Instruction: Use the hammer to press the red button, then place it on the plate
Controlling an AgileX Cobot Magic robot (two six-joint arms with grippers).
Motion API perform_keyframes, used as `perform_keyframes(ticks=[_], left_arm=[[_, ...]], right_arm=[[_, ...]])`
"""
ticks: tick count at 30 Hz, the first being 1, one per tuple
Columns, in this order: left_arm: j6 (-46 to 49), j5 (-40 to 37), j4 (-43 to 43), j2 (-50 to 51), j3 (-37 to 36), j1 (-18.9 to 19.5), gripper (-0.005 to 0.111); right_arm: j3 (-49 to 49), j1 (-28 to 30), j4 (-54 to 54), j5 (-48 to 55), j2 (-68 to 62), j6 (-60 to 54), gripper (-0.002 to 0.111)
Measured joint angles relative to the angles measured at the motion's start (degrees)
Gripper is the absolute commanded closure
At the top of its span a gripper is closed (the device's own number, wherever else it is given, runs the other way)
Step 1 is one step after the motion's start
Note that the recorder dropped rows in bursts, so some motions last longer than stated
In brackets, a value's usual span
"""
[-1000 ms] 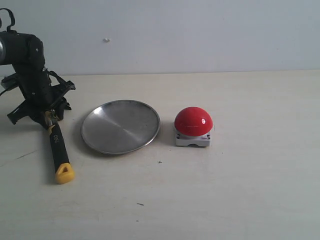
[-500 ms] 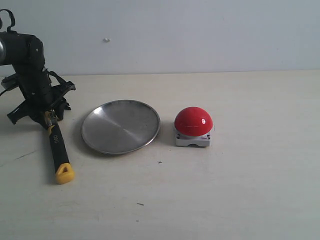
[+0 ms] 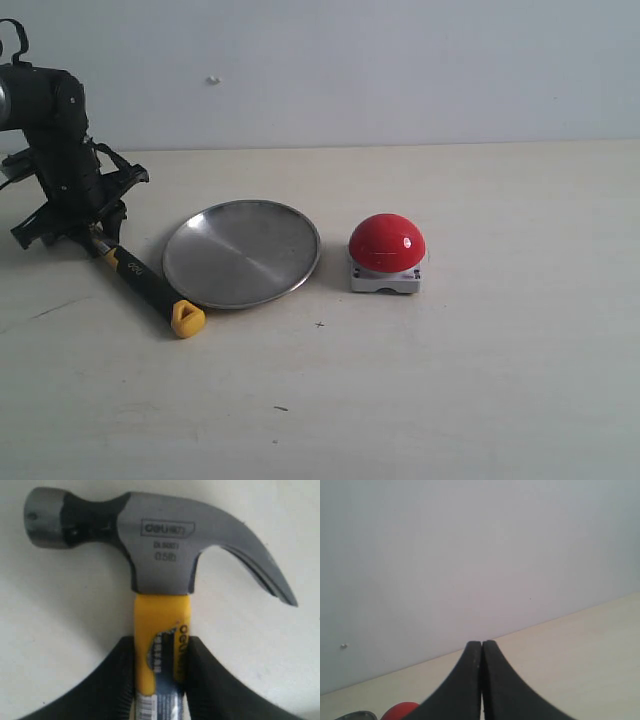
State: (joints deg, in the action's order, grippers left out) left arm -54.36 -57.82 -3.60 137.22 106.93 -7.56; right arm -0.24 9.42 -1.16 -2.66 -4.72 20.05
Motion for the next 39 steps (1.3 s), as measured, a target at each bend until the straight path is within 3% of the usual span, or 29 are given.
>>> perform_keyframes(ticks=[39], left_arm=[[1.39, 0.33, 0.10, 0.01, 0.00, 0.00, 0.107]], right_arm=[[0.00, 0.00, 0.00, 0.00, 0.00, 0.00, 0.108]])
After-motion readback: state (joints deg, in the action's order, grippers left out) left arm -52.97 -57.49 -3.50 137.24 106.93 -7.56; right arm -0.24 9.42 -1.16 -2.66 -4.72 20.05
